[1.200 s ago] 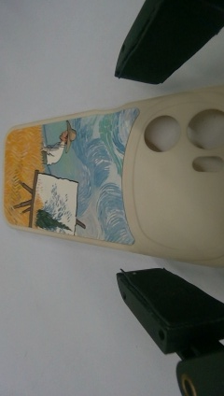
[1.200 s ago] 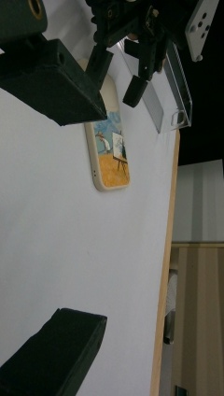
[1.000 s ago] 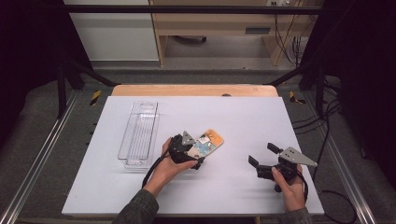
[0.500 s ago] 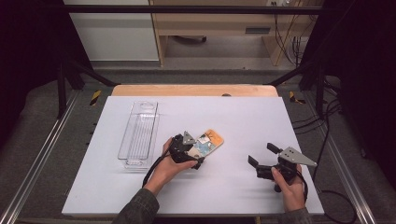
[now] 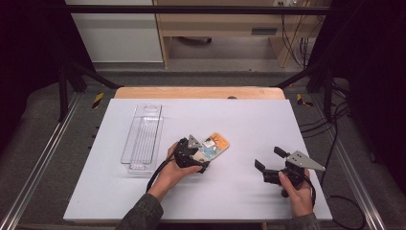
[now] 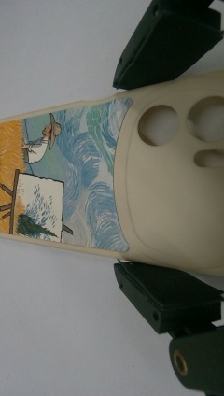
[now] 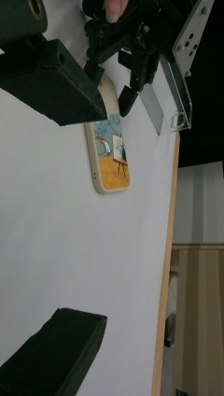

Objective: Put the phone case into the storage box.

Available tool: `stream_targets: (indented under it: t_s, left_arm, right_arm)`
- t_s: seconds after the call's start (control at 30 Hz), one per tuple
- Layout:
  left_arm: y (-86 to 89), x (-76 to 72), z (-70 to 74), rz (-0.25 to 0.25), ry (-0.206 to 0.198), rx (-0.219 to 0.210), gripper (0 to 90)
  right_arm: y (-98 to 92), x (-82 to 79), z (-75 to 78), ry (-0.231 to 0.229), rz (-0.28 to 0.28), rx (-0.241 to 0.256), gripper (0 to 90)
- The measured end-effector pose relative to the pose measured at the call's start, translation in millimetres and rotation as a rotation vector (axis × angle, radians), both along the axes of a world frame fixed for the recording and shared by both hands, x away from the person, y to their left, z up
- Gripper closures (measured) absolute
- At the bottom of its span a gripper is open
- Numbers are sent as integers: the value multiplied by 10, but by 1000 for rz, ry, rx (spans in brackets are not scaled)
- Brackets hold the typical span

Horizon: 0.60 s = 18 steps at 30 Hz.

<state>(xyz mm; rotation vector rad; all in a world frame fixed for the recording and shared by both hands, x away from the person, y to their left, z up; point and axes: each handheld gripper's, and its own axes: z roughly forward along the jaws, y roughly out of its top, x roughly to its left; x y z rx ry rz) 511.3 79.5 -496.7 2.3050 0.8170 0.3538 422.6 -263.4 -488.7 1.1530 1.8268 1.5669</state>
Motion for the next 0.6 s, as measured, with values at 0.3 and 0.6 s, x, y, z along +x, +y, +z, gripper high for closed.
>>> stream_targets:
  t_s: [0.3,0.6]
  left_arm:
    - [-1,-8,20,-6,9,12,114]
    - [27,-19,101,-9,2,-15,122]
  right_arm:
    - [-3,-1,-1,0,-1,-1,41]
    - [7,-4,1,-2,-1,-2,41]
